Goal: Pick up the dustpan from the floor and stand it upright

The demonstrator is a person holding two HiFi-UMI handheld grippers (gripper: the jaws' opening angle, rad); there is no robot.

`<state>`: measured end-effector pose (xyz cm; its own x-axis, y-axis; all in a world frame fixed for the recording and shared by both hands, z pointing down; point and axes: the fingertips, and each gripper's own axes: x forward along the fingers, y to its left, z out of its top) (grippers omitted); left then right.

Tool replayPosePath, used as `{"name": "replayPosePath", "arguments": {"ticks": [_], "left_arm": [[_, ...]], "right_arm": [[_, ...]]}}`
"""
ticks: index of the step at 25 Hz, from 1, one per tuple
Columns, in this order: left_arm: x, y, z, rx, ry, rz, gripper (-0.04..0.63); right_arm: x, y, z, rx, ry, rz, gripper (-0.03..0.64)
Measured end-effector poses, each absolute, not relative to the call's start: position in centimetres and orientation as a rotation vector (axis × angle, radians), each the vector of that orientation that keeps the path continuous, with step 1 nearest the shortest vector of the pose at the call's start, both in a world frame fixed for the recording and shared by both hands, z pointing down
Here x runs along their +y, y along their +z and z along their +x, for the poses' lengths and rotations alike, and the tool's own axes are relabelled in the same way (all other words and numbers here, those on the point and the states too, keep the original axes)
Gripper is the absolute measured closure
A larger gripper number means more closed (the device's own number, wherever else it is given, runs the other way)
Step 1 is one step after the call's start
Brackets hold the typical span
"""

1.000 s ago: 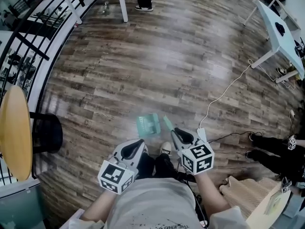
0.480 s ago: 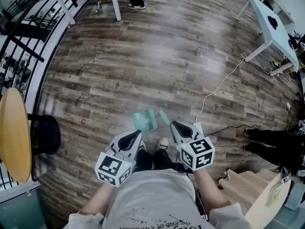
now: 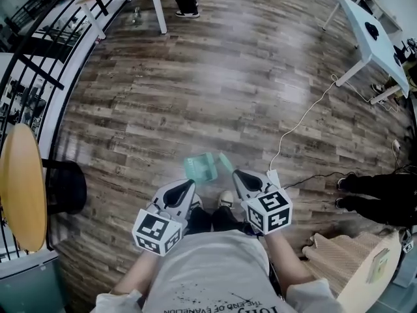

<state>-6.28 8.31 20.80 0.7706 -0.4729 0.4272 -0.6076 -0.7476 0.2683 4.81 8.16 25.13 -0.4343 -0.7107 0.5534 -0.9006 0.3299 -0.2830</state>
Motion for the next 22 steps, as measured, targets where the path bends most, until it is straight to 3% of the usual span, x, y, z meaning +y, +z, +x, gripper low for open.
{"name": "replayPosePath", "arguments": {"ticks": [22], "left_arm": [[7.54, 20.55, -6.33, -0.847, 0.462, 2.563, 0.572]], "right_arm": [[7.32, 25.17, 4.07, -2.284, 0.774, 1.368, 0.592]]}}
